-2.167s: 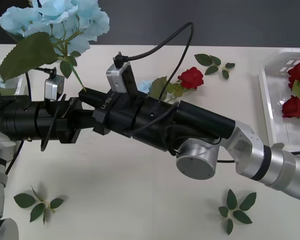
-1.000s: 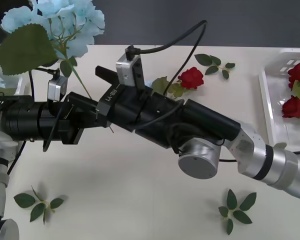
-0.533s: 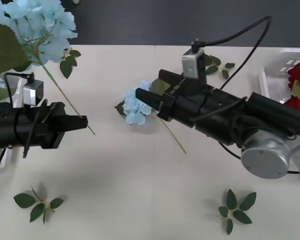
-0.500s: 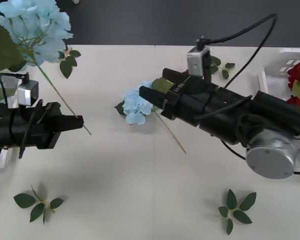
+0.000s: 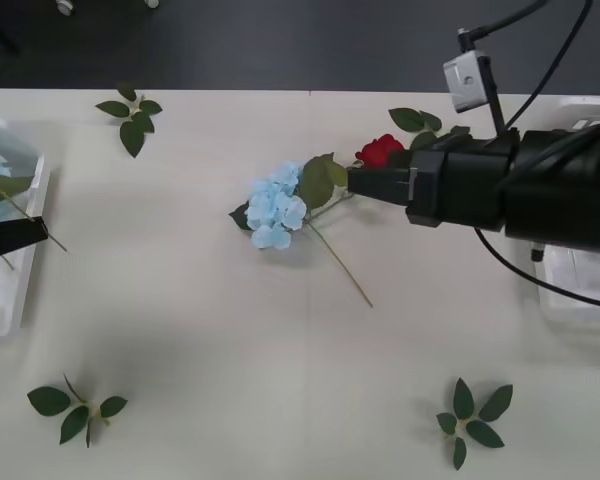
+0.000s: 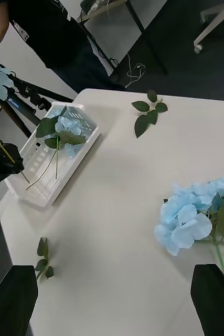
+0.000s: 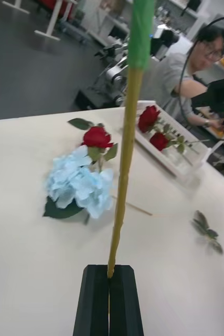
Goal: Put the red flowers into the right box and the blue flowers into the left box
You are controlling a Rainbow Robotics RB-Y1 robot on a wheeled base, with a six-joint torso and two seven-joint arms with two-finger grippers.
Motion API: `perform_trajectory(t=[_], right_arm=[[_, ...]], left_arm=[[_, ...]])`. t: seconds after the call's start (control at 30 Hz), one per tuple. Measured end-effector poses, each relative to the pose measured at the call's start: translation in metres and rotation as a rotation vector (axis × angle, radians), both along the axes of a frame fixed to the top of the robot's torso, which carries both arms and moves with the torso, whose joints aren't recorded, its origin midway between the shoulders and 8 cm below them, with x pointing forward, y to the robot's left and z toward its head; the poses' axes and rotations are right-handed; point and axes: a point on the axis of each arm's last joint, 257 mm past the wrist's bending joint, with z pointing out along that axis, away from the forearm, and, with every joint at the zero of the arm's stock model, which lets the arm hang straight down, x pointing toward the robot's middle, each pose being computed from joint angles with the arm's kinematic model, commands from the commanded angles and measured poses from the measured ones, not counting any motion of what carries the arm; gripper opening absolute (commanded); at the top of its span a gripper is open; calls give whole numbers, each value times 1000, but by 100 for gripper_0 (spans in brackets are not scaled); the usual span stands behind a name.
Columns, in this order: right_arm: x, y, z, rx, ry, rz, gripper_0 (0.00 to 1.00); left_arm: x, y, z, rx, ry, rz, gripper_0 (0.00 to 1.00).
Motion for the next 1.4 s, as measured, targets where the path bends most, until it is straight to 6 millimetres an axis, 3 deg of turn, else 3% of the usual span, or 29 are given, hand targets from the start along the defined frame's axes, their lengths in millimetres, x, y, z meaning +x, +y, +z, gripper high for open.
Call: perform_trajectory(t=[0.13,0.23,0.63,0.77,0.9,1.17,1.4], right_arm=[[3,-20,11,13,91,-27,87],[10,-21,14,65,229,-80,86],[39,4,-29,-10,572,-330,87],[58,4,-40,28,645,-472,86],[74,0,-47,63,651,-583,86],[95,-15,-75,188,776,-796,86],[114,-37,-110,68,784,-914,86]], left_arm=[[1,25,-6,74,23,56,0],[3,52,-10,168,31,108,0],[12,182,9,577,48,360,0],[10,227,11,704,74,459,0],[3,260,10,779,106,534,0],[-23,319,-22,772,311,768,0],[-32,369,-61,714,382,929,0]])
